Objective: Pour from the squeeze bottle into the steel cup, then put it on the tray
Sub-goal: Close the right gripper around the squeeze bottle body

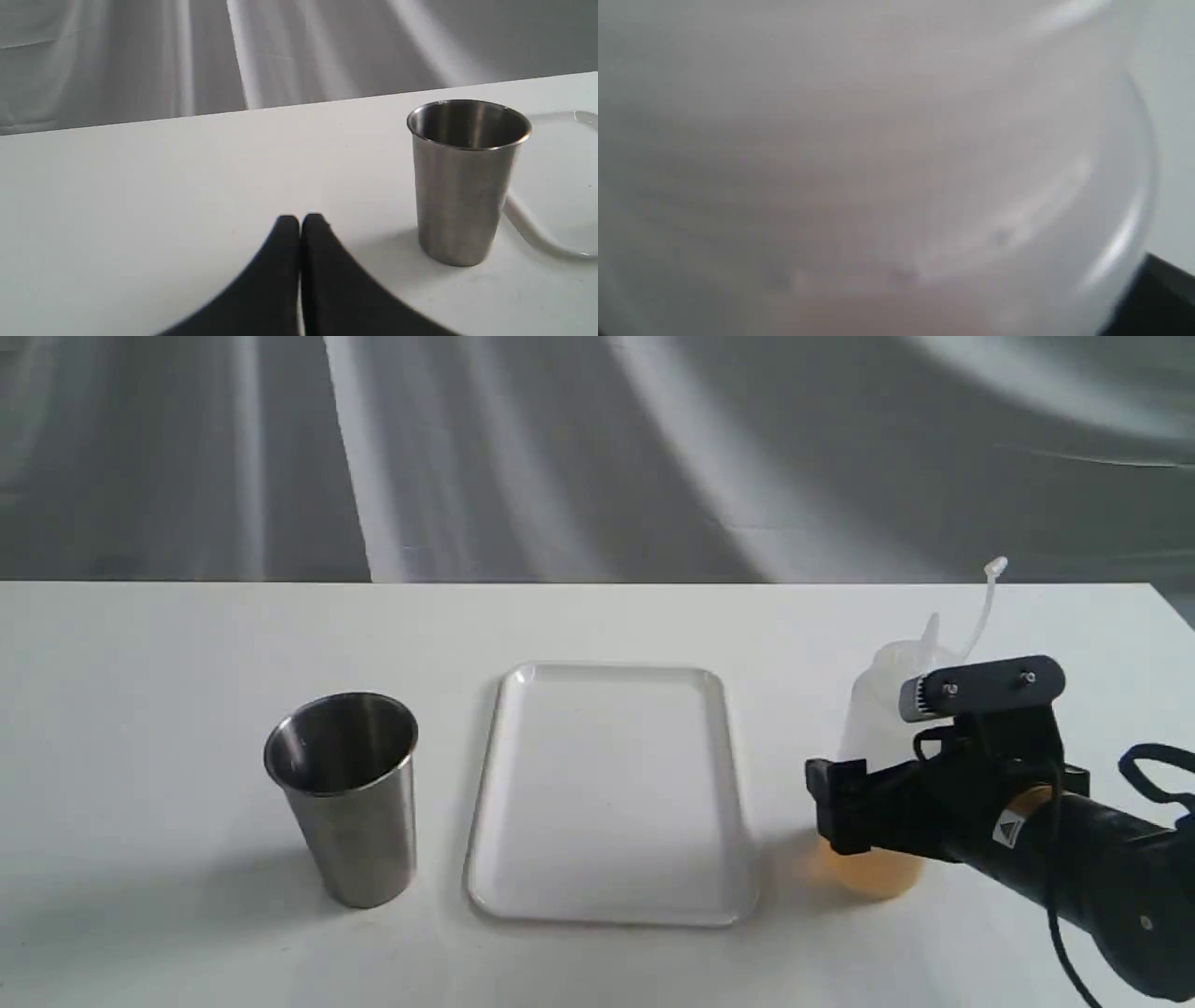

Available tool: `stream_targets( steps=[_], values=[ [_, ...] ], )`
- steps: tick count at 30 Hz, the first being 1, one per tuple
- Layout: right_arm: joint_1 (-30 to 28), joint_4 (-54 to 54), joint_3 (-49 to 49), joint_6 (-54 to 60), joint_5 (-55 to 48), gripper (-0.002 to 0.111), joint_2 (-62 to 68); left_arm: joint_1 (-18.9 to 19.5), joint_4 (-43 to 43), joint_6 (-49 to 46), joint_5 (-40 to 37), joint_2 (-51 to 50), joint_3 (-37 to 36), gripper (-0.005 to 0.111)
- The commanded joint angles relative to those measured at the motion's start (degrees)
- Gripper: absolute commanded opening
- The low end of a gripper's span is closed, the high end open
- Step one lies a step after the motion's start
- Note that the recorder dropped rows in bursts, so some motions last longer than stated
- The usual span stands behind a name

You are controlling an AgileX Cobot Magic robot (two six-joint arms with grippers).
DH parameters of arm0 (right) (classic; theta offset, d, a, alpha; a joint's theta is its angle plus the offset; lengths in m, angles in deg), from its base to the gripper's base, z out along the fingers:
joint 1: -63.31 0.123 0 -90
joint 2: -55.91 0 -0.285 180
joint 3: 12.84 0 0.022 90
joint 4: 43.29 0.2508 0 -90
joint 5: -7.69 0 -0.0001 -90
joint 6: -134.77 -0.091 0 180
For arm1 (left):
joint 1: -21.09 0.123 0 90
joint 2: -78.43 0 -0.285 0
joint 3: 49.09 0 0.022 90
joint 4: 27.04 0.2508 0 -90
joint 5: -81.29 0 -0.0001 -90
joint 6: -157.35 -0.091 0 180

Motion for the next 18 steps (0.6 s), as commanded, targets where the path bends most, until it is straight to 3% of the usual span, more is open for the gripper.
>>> stream_targets(
  steps=[1, 5, 12, 18],
  values=[
    [-0.01, -0.49, 0.20, 0.27, 0.38, 0.090, 0.10, -0.33, -0.04, 0.16, 0.39, 0.15, -0.25, 0.000],
    [-0.01, -0.98, 0.20, 0.27, 0.38, 0.079, 0.10, -0.33, -0.04, 0.16, 0.39, 0.15, -0.25, 0.000],
    [0.10, -1.38, 0.20, 0.16, 0.38, 0.036, 0.10, -0.33, -0.04, 0.28, 0.39, 0.15, -0.25, 0.000],
    [0.10, -1.38, 0.20, 0.16, -0.26, 0.014, -1.36, -0.33, -0.04, 0.28, 0.39, 0.15, -0.25, 0.000]
  ],
)
